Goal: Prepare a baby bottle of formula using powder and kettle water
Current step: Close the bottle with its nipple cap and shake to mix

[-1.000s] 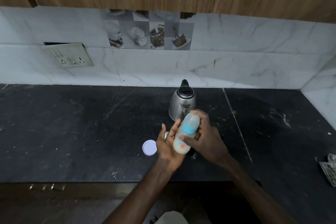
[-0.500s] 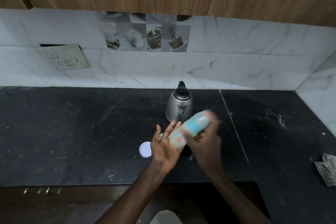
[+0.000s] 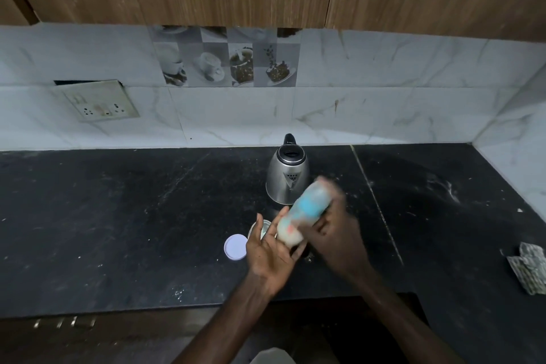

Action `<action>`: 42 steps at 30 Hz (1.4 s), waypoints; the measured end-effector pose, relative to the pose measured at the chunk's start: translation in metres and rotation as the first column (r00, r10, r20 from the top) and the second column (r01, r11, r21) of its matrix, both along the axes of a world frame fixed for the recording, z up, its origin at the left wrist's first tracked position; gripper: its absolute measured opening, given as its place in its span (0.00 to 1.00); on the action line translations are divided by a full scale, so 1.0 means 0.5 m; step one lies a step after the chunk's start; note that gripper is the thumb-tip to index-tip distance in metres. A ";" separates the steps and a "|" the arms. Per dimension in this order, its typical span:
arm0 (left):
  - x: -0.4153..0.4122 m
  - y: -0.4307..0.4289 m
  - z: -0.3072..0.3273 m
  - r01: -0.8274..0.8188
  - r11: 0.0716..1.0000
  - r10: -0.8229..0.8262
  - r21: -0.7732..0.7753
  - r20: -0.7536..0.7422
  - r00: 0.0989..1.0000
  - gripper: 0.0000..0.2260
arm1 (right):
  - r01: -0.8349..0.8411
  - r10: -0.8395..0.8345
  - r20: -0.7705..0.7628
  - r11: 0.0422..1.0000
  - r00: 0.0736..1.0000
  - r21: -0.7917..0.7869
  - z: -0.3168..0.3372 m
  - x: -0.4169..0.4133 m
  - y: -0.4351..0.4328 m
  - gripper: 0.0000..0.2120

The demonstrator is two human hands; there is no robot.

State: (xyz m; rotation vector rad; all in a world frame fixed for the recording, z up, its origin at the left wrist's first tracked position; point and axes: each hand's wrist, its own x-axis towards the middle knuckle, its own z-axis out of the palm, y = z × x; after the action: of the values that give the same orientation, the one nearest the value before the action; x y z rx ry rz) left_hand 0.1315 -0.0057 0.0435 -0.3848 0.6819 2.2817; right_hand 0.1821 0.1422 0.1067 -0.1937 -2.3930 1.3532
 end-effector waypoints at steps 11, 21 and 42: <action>-0.012 0.004 0.002 -0.022 0.993 0.018 -0.116 -0.035 0.999 0.29 | 0.340 -0.411 -0.190 0.884 0.892 -0.320 0.000 -0.012 0.005 0.43; -0.010 0.025 0.012 -0.084 0.996 0.083 0.015 0.045 0.996 0.30 | -0.056 0.060 0.078 0.997 0.995 -0.053 -0.054 0.022 -0.033 0.46; -0.016 0.076 -0.001 0.025 0.996 -0.023 -0.085 0.028 0.999 0.29 | 0.182 -0.186 -0.025 0.976 0.982 -0.116 -0.004 0.026 0.014 0.41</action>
State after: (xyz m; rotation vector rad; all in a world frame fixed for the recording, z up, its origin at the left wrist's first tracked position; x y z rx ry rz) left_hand 0.1233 0.0321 0.0432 -0.4449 0.7684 2.2260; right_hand 0.1953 0.1494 0.1050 -0.4084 -2.2092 1.3935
